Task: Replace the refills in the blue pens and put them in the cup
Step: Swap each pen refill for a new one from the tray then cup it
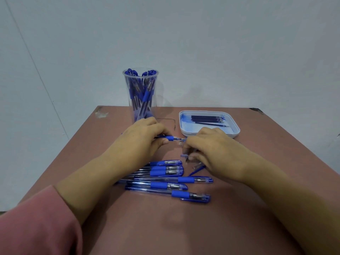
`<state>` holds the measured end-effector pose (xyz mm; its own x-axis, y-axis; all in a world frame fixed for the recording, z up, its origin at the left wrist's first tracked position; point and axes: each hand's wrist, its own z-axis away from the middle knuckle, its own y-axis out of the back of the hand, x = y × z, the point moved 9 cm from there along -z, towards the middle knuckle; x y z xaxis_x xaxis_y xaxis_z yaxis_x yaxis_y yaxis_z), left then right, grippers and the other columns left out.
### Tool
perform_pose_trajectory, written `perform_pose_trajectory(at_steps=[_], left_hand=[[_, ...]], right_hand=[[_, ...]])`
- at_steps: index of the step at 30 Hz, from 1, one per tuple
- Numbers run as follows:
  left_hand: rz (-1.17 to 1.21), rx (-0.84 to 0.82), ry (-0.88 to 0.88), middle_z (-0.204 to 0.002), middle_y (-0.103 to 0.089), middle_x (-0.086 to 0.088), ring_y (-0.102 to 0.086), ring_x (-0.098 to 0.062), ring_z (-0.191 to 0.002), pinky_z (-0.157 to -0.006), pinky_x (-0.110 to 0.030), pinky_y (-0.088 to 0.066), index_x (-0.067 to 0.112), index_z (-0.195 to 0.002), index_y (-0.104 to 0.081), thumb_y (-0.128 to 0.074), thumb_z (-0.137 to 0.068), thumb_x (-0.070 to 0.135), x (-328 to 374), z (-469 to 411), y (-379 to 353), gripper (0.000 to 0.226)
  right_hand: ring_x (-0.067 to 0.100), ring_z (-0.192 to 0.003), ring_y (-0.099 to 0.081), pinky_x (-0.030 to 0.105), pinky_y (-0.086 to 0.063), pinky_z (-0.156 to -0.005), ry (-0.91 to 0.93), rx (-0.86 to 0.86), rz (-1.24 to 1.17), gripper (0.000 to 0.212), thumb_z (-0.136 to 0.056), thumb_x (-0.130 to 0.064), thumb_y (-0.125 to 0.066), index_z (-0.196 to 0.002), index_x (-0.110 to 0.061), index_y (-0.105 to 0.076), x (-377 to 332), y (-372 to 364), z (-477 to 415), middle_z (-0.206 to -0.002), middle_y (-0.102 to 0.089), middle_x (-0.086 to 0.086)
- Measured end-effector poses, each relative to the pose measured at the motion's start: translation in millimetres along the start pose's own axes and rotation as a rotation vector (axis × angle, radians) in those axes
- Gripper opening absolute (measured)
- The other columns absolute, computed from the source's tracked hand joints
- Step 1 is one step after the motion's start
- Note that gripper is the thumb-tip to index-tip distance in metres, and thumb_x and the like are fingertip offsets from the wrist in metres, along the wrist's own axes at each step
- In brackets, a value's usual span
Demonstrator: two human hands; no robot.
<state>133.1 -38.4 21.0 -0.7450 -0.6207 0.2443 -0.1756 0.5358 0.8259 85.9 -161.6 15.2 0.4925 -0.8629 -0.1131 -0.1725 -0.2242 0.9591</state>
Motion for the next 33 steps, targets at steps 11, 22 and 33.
perform_pose_trajectory(at_steps=[11, 22, 33], left_hand=[[0.011, 0.007, -0.019, -0.095, -0.054, 0.012, -0.048, -0.008, -0.089, -0.079, -0.021, -0.038, 0.027, -0.109, -0.068, -0.056, -0.093, 0.033, 7, 1, 2, 0.02], [0.012, -0.004, 0.001, -0.096, -0.055, 0.011, -0.05, -0.011, -0.092, -0.082, -0.032, -0.047, 0.027, -0.108, -0.068, -0.057, -0.093, 0.034, 2, 2, -2, 0.02], [0.03, -0.011, -0.004, -0.096, -0.056, 0.009, -0.051, -0.011, -0.091, -0.083, -0.029, -0.046, 0.024, -0.109, -0.068, -0.058, -0.093, 0.031, 4, 1, -3, 0.02]], right_hand=[[0.004, -0.079, -0.056, 0.014, -0.043, -0.07, -0.042, 0.364, -0.2, 0.007, -0.087, -0.026, -0.063, -0.091, -0.028, -0.067, 15, 19, 1, -0.082, -0.063, -0.017], [-0.003, -0.091, -0.059, 0.011, -0.045, -0.079, -0.066, 0.302, -0.294, 0.019, -0.084, -0.027, -0.071, -0.103, -0.029, -0.071, 22, 14, 1, -0.089, -0.063, -0.025], [0.005, -0.085, -0.059, 0.022, -0.048, -0.077, -0.084, 0.313, -0.266, 0.018, -0.085, -0.028, -0.062, -0.1, -0.029, -0.071, 33, 15, 4, -0.088, -0.066, -0.019]])
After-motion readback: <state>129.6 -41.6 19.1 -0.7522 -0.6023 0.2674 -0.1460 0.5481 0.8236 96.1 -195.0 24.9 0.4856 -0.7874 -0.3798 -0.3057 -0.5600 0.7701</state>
